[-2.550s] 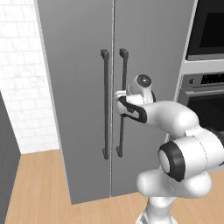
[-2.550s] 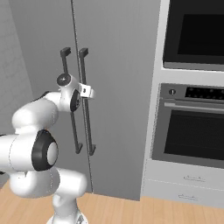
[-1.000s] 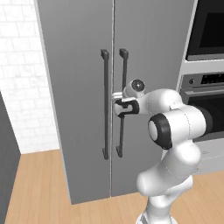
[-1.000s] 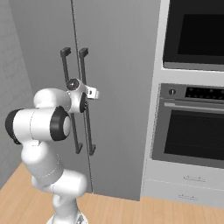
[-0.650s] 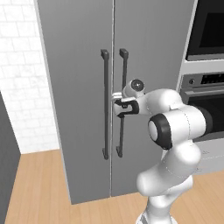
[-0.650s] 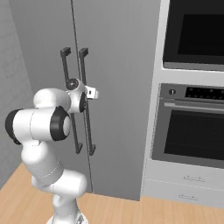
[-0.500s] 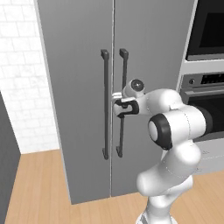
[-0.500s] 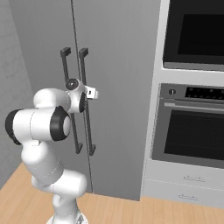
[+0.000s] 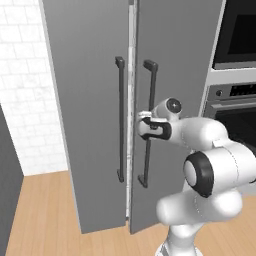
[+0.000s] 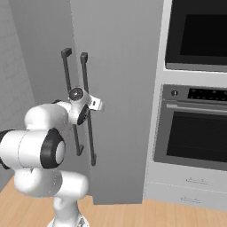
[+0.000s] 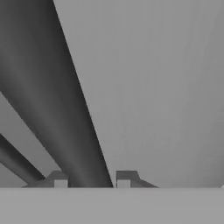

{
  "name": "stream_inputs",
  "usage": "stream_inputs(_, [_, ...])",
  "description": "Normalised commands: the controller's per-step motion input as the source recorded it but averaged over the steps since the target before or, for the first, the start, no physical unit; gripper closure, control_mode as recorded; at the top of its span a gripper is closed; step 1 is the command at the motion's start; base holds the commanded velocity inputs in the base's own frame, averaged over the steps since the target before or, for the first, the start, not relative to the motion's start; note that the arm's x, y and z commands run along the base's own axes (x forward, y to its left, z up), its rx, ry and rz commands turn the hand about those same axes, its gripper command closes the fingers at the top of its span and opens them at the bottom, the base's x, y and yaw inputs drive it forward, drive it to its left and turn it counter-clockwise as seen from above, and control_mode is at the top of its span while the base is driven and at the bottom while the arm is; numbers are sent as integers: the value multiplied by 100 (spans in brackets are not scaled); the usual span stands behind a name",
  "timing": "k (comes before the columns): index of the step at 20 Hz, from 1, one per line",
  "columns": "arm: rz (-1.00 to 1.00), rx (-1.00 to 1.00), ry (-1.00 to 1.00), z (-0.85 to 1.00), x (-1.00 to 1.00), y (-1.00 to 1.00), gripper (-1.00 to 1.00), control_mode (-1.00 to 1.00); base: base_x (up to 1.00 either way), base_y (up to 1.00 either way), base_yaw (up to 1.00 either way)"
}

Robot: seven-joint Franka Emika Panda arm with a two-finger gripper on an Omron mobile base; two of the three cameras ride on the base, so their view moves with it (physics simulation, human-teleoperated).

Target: Grab a lemon wedge from the fridge and one ice cube from the ice bowl, and put them in the glass of lemonade.

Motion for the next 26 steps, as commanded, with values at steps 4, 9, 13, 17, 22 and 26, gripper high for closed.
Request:
stream_inputs(4, [-5,23,0,38,-100,-98,100,-100,0,0,0])
stream_inputs(9, [-4,24,0,54,-97,-100,100,-100,0,0,0])
stream_inputs(13, [-18,17,0,61,-47,-94,-100,-100,0,0,0])
stream_inputs(17, [-21,19,-1,89,-51,-96,-100,-100,0,0,0])
stream_inputs(22, [-5,23,-10,100,-99,-76,-100,-100,0,0,0])
stream_inputs(26, [0,5,-11,100,-100,-8,-100,-100,0,0,0])
